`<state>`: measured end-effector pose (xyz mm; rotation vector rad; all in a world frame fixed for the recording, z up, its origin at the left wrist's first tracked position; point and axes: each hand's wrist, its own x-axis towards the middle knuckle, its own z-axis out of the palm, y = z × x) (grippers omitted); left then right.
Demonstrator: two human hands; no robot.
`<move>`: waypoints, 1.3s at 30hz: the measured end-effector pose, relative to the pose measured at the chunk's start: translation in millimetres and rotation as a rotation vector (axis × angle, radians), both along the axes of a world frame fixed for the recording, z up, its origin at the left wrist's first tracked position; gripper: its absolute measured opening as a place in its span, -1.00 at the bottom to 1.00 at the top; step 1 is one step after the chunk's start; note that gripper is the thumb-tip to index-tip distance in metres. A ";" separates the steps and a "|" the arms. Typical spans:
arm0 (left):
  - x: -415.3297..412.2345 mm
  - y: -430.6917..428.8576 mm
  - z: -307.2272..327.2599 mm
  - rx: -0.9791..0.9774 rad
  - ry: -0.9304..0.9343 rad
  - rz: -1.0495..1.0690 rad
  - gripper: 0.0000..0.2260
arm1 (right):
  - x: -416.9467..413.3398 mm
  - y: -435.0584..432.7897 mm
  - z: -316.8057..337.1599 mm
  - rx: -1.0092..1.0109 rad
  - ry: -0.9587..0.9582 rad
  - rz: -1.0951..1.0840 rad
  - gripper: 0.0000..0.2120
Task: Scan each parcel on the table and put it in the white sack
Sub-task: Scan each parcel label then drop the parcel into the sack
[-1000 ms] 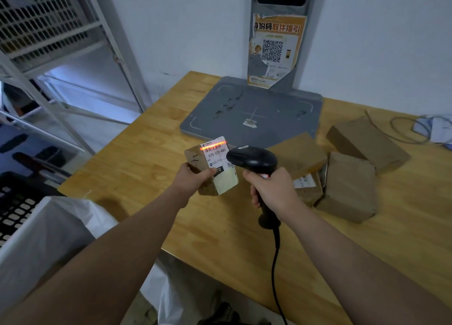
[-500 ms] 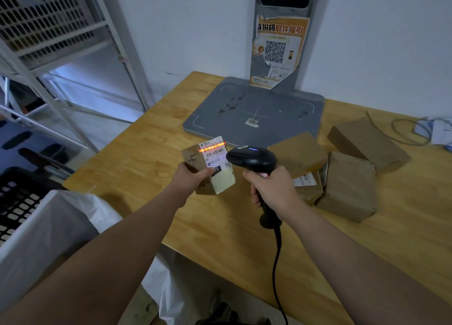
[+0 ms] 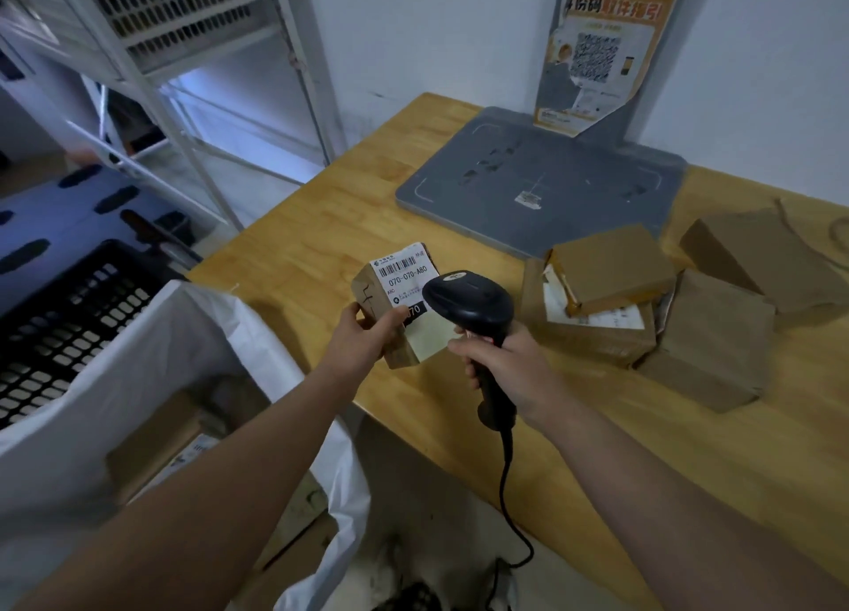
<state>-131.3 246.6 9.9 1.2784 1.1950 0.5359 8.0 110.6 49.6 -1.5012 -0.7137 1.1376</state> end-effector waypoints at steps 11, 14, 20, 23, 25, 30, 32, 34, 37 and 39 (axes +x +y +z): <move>-169.7 -11.4 -23.4 0.138 0.058 0.168 -0.39 | -131.0 21.0 -86.2 -0.163 -0.151 -0.048 -0.68; -235.0 -15.2 -38.9 0.156 0.298 0.089 -0.13 | -170.7 25.3 -121.8 -0.293 -0.284 0.088 -0.64; -316.0 -18.5 -71.7 0.192 0.757 -0.014 0.00 | -220.6 12.3 -191.2 -0.486 -0.471 0.077 -0.38; -333.8 -13.3 -85.9 0.204 0.908 -0.058 0.04 | -230.2 14.7 -189.4 -0.573 -0.509 0.069 -0.68; -339.4 -12.3 -89.4 0.253 1.024 -0.154 0.05 | -237.1 20.7 -174.3 -0.523 -0.508 0.051 -0.89; -342.5 -8.4 -87.2 0.438 1.167 -0.342 0.00 | -252.4 18.2 -135.9 -0.311 -0.417 -0.197 -0.63; -339.7 -6.1 -82.7 0.476 1.171 -0.410 -0.01 | -251.9 15.6 -121.4 -0.258 -0.423 -0.200 -0.63; -336.1 -2.6 -80.1 0.480 1.191 -0.467 0.00 | -247.2 17.3 -107.5 -0.171 -0.418 -0.271 -0.72; -334.8 0.0 -77.2 0.450 1.186 -0.567 -0.01 | -240.4 24.2 -100.9 -0.188 -0.471 -0.252 -0.76; -335.9 -4.8 -81.4 0.467 1.164 -0.653 -0.03 | -237.9 23.2 -103.7 -0.242 -0.538 -0.218 -0.74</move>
